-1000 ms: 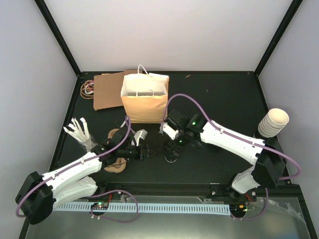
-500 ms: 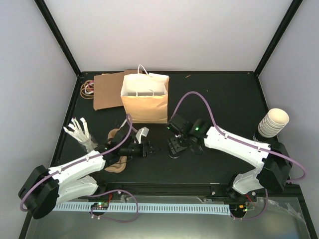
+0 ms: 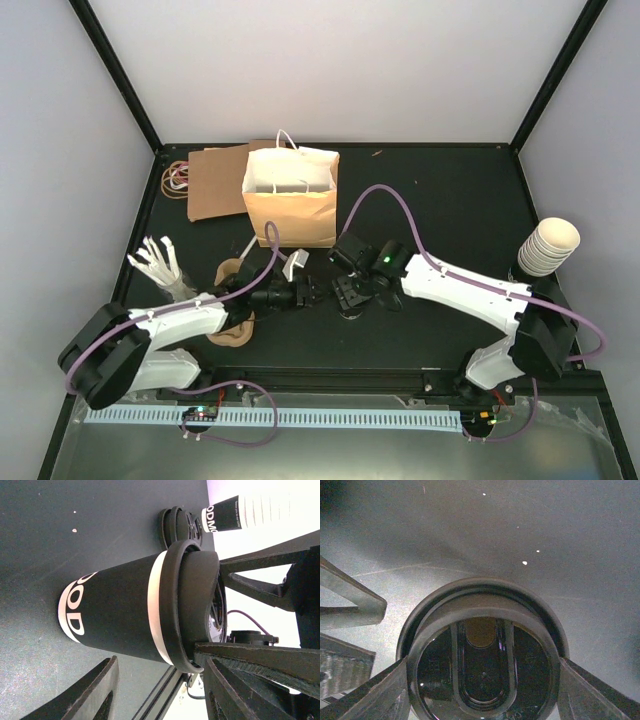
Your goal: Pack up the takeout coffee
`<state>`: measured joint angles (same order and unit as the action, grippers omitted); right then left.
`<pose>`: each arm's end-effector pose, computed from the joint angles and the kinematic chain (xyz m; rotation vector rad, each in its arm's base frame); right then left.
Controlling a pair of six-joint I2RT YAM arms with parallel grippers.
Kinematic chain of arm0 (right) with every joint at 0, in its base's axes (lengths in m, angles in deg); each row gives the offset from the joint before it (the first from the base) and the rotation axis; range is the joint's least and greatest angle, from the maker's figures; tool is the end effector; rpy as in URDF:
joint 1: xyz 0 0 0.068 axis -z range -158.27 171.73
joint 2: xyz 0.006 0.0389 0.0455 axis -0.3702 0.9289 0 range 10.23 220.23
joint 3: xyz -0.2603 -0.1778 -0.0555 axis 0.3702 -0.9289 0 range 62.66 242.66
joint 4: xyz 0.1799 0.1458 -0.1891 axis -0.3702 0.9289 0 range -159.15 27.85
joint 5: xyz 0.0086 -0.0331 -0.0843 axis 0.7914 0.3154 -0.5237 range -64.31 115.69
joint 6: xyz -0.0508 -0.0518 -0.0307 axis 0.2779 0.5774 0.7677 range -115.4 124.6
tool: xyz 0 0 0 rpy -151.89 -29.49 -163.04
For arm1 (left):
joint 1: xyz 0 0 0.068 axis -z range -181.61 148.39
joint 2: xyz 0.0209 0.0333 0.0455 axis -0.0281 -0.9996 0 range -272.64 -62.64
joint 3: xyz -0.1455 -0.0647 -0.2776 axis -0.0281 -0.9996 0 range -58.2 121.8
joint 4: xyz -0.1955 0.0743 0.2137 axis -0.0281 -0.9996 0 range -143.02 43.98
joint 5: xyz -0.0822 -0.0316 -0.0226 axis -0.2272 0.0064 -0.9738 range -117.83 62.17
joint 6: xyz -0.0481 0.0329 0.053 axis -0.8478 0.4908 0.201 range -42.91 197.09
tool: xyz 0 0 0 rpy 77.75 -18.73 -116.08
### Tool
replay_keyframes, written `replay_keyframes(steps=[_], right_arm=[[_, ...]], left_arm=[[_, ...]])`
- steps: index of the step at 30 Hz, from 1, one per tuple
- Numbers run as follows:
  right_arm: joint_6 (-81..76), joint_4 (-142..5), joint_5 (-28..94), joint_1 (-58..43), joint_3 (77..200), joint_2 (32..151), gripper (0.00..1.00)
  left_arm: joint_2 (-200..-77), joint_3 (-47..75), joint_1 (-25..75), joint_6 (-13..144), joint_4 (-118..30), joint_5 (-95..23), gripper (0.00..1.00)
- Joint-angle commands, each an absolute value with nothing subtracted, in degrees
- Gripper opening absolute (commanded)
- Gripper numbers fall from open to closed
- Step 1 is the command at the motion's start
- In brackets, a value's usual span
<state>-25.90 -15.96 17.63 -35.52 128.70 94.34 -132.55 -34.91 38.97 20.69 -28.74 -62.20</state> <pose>0.1824 0.2661 0.2596 -0.6167 2.7354 0.1784 0.1764 -0.2013 0.1777 0.0999 2.4343 -1.5419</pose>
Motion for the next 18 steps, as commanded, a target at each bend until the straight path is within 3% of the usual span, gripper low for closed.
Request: replay_keyframes(steps=[1, 18], right_arm=[[-24.7, -16.2, 17.4, -36.0, 128.8, 96.3, 0.67], [-23.3, -16.9, 19.5, -36.0, 129.1, 97.7, 0.67]], left_arm=[[-134.2, -33.8, 38.9, 20.3, -24.0, -63.7, 0.49], [-138.7, -33.6, 38.8, 20.2, -20.0, -62.3, 0.44]])
